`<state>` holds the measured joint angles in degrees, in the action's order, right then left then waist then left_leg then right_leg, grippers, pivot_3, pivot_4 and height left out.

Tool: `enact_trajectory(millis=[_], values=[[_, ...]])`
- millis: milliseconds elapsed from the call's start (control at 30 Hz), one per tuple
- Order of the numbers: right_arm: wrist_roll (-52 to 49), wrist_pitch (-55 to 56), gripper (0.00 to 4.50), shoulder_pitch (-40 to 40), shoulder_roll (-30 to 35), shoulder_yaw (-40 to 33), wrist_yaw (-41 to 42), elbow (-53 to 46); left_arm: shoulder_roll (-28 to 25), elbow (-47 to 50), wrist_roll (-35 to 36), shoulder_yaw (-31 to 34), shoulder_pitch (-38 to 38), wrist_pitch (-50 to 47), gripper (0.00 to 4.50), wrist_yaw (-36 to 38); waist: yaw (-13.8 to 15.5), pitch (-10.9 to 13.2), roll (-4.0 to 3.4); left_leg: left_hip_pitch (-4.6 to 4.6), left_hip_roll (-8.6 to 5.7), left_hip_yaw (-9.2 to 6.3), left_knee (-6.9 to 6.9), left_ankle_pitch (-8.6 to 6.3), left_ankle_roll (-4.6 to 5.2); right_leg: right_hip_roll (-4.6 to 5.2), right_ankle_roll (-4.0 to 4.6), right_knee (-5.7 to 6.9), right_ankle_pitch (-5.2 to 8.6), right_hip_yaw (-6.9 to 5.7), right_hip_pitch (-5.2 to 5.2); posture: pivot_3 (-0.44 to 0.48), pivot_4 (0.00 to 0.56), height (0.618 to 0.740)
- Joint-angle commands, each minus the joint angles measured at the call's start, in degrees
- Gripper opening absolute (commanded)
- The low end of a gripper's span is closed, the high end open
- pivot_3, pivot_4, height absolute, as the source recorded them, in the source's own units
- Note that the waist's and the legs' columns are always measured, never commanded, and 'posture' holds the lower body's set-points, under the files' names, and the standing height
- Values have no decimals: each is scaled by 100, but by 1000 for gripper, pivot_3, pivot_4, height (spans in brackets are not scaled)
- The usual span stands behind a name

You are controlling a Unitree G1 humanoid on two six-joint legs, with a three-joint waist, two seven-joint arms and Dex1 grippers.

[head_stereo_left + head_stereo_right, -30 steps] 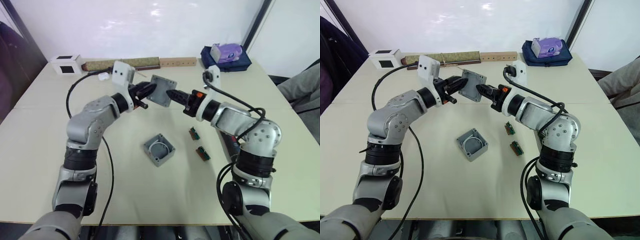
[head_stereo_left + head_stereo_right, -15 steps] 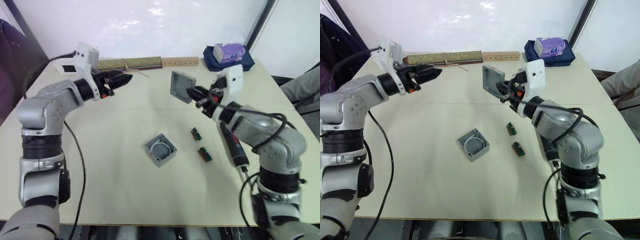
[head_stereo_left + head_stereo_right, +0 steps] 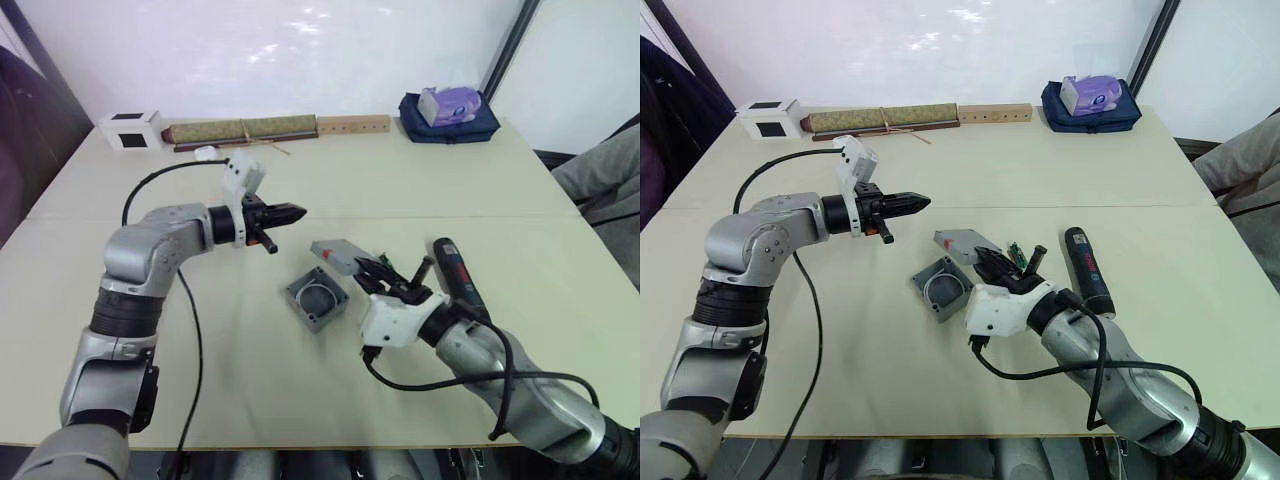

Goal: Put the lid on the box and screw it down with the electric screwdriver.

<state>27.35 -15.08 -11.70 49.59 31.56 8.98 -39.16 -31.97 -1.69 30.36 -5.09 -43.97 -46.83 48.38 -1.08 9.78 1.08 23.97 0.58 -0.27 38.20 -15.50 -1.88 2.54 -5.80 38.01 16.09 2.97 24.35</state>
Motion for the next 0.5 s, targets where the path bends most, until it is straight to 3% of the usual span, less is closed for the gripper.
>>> enact_trajectory(millis=[33,500], values=[[642,634,123,38,-140,-56,181,48,-53,124,-182,-276,-85,238,36,381,17,0,0,0,0,0,0,0,0,0,0,0,0,-1,-1,0,150,740],[1983,1522,123,437,-1188,-76,571,904,-241,-133,-314,-484,-413,99,36,1252,12,-1,2,1,-1,-2,4,0,0,5,0,2,0,-1,-4,0,150,740]])
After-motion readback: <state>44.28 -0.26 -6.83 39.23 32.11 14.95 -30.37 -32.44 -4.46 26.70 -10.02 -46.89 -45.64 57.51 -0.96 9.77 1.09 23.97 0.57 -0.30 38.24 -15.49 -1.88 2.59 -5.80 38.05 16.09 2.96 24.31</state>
